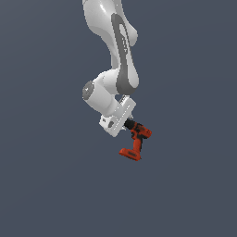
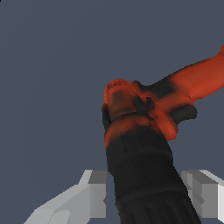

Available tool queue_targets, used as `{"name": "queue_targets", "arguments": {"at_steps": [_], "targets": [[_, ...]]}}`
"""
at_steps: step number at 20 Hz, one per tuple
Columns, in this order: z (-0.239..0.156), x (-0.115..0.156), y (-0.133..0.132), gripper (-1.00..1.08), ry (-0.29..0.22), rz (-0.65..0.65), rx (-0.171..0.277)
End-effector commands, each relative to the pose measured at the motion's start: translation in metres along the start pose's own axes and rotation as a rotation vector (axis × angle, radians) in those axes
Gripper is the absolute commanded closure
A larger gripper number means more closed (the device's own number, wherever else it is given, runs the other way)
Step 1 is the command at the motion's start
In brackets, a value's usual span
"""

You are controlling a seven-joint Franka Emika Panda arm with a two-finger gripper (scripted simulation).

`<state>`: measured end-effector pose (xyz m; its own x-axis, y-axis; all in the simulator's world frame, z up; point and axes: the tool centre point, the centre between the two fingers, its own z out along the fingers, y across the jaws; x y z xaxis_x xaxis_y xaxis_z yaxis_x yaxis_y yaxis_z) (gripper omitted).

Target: Pick up the object and move it to a goal position.

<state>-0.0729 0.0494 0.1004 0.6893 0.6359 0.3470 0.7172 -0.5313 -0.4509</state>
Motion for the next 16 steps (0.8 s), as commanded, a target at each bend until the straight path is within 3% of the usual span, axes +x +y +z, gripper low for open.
{"name": "queue_targets", "arguments": {"at_steps": [1,9,16], "targets": [[-0.003,0.026,-0.024,1.08,0.001,-0.005,-0.002],[-0.008,0.086,-0.077,1.08,0.001,-0.005,0.003],[-0.01,0.105,-0.092,1.08,0.003,-0.005,0.004]]}}
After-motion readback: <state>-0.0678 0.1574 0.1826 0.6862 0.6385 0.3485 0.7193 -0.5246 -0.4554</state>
